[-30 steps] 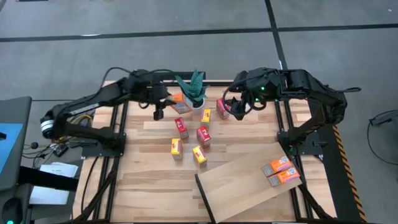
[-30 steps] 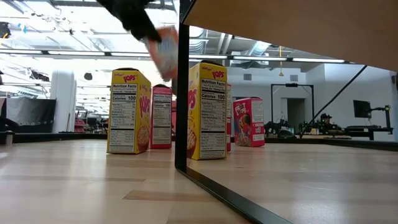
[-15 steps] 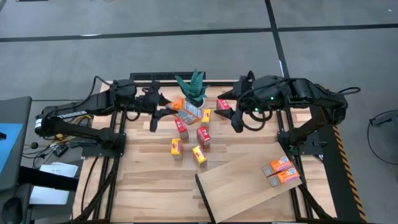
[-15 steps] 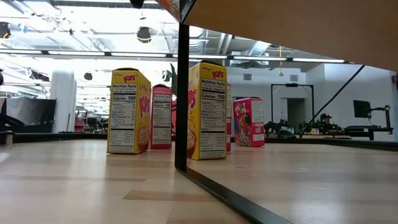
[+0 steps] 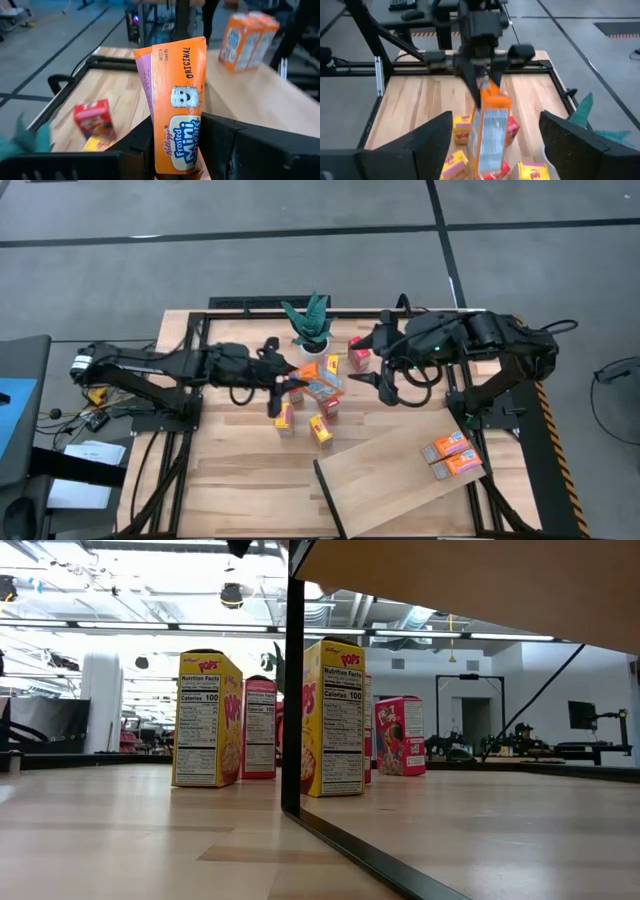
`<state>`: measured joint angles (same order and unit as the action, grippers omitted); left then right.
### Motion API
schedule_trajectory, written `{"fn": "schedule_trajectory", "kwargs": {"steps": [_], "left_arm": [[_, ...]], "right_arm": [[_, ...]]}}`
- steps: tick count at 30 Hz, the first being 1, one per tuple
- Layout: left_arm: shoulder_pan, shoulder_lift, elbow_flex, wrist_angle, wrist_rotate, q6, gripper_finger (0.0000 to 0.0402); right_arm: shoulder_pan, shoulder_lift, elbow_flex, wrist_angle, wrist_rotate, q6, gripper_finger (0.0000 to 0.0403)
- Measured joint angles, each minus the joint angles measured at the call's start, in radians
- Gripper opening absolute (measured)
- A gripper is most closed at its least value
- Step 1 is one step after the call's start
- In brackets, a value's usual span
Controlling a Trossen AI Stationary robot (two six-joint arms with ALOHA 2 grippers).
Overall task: Stack cereal on shelf
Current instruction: Put the orange cereal box on the shelf aligned with the other orange cereal boxes
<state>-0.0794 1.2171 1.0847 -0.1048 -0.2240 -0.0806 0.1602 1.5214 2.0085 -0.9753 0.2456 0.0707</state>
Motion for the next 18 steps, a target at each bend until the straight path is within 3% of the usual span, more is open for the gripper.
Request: {"fn": "schedule_trajectory", "kwargs": {"steps": [7, 12, 18], "left_arm": [[-0.041, 0.077, 0.0, 0.07, -0.008, -0.038, 0.0105], [-0.054, 0.082, 0.002, 0.057, -0.017, -0.05, 0.0105], [-0.058, 0.078, 0.001, 0.052, -0.02, -0.032, 0.0105]], "right_arm": [[-0.007, 0.095, -0.002, -0.039, -0.015, -0.042, 0.0394], [-0.033, 0.169, -0.001, -0.024, -0.048, -0.022, 0.0387], [-0.072, 0.216, -0.003, 0.01, -0.215, 0.004, 0.0387]]}}
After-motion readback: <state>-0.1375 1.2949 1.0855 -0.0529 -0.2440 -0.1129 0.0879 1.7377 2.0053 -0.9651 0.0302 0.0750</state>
